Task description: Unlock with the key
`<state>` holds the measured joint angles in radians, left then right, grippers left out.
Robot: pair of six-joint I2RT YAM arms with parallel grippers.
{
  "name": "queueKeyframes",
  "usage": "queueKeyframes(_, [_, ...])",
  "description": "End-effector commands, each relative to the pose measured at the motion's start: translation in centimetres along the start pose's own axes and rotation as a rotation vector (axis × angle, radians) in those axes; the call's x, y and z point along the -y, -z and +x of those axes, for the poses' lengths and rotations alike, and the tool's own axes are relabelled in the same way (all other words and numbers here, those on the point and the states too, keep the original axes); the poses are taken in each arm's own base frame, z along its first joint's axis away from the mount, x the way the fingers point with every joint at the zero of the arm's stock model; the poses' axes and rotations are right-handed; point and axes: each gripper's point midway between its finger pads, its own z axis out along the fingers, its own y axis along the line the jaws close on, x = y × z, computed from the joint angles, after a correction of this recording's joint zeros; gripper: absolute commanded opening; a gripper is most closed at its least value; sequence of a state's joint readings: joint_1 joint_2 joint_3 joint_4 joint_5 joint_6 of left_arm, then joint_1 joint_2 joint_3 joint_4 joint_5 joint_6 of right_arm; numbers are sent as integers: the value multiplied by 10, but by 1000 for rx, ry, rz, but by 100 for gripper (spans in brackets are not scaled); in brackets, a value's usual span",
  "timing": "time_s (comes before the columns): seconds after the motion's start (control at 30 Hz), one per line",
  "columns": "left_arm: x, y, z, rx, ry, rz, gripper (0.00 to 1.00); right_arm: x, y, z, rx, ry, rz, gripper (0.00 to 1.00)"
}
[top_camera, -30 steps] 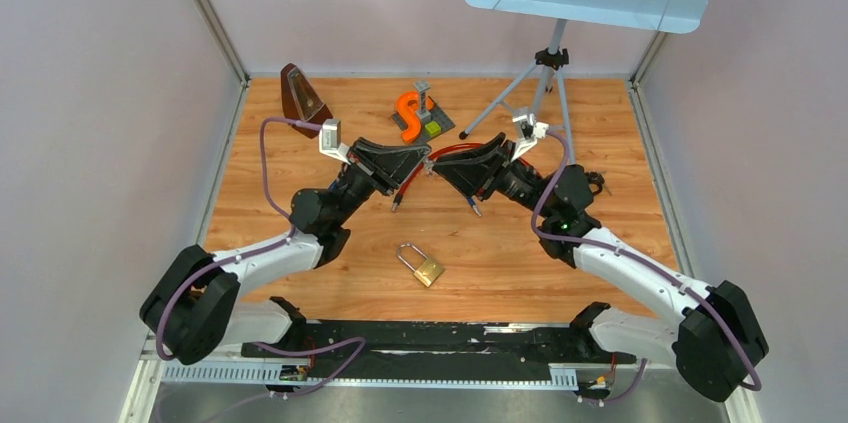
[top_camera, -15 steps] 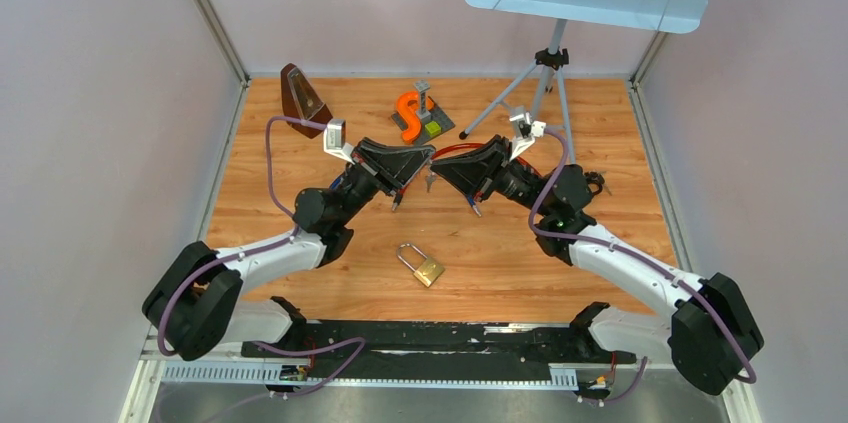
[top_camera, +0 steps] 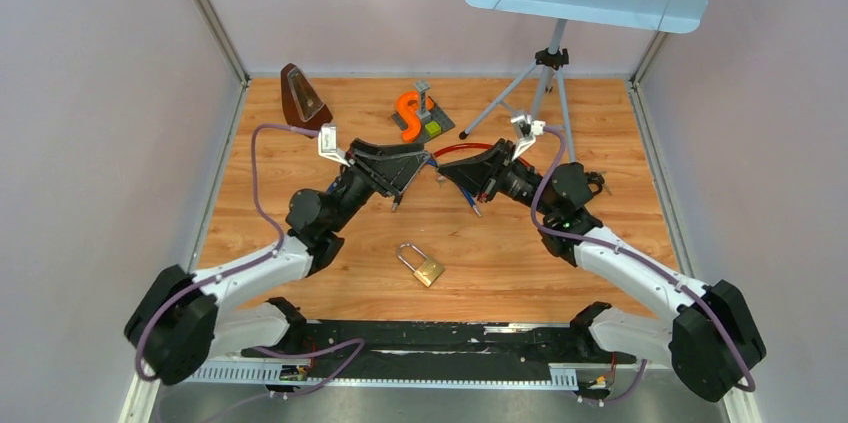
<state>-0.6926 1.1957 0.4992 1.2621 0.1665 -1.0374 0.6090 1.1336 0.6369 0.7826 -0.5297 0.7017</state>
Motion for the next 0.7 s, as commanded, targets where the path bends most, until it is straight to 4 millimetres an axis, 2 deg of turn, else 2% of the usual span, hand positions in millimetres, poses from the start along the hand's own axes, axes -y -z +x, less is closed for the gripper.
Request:
queueKeyframes(0.0, [-31,13,-4,-64,-134,-257,91,24,16,2,-2,-30,144,0])
queueKeyframes(0.03, [-22,11,-18,-52,-200,-276,95,28,20,4,-2,-27,166,0])
queueKeyframes(0.07, [-42,24,-7,-137,-225,-382,99,32,25,4,3,-28,191,0])
queueKeyframes(0.17, [-67,48,-15,-211,-323,-605,100,44,38,8,4,-34,262,0])
queueKeyframes(0.23, [-86,68,-11,-281,-330,-753,100,51,47,14,-7,-38,307,0])
queueKeyframes(0.3, [-101,87,3,-403,-325,-865,100,55,54,18,-10,-39,337,0])
queueKeyframes(0.4, [-124,112,40,-636,-270,-987,100,62,63,25,-19,-43,381,0])
queueKeyframes(0.53, [-149,150,79,-895,-217,-1112,100,68,71,31,-32,-39,425,0])
queueKeyframes(0.67, [-155,169,112,-1097,-202,-1099,100,74,75,34,-45,-38,459,0])
